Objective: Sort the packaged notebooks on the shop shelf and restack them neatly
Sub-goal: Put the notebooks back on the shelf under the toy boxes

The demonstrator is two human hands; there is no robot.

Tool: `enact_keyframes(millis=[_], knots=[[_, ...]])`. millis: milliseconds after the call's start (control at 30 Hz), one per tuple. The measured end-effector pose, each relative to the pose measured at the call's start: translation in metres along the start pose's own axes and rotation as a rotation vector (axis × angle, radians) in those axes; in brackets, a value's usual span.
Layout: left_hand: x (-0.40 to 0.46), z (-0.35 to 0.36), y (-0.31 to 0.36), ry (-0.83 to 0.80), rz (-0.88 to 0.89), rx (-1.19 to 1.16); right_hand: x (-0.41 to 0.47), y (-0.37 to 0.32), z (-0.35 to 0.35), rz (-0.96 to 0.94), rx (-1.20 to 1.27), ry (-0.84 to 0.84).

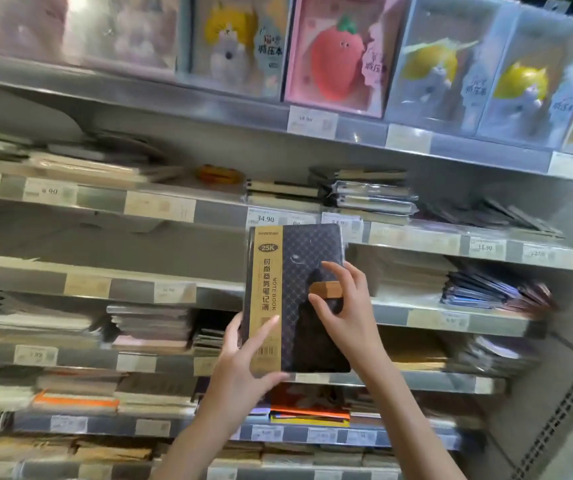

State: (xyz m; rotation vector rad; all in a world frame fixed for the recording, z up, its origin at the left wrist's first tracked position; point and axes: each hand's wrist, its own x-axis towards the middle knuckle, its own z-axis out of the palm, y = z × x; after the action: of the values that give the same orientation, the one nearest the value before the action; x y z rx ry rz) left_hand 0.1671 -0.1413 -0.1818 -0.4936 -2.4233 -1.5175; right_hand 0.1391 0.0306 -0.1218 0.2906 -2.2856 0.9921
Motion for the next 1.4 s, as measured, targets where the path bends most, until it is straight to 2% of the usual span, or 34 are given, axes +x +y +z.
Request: enact_keyframes(millis=[200,300,633,800,967,1067,1267,1400], knots=[[0.053,-0.004,0.044,0.056,0.126,0.019,0.057,-0.014,-0.046,-0.069,0.054,0.061],[0.074,-0.003,0.06,0.091,0.171,-0.015,0.084,-0.018,-0.064,-0.115,0.035,0.031],[0.122,0.011,0.103,0.187,0.143,-0.037,0.153,-0.005,-0.089,-0.122,0.037,0.004],[0.15,0.015,0.124,0.293,0.241,-0.123,0.152,0.002,-0.109,-0.217,0.087,0.077],[0.185,0.02,0.151,0.371,0.236,-0.183,0.133,0.03,-0.109,-0.344,-0.185,0.26],[0.205,0.021,0.163,0.371,0.21,-0.114,0.131,0.047,-0.106,-0.399,-0.408,0.34],[0.255,0.02,0.177,0.248,-0.006,0.156,0.146,0.081,-0.102,-0.319,-0.687,0.284],[0.275,0.022,0.178,0.214,0.002,0.243,0.156,0.094,-0.101,-0.309,-0.787,0.268]])
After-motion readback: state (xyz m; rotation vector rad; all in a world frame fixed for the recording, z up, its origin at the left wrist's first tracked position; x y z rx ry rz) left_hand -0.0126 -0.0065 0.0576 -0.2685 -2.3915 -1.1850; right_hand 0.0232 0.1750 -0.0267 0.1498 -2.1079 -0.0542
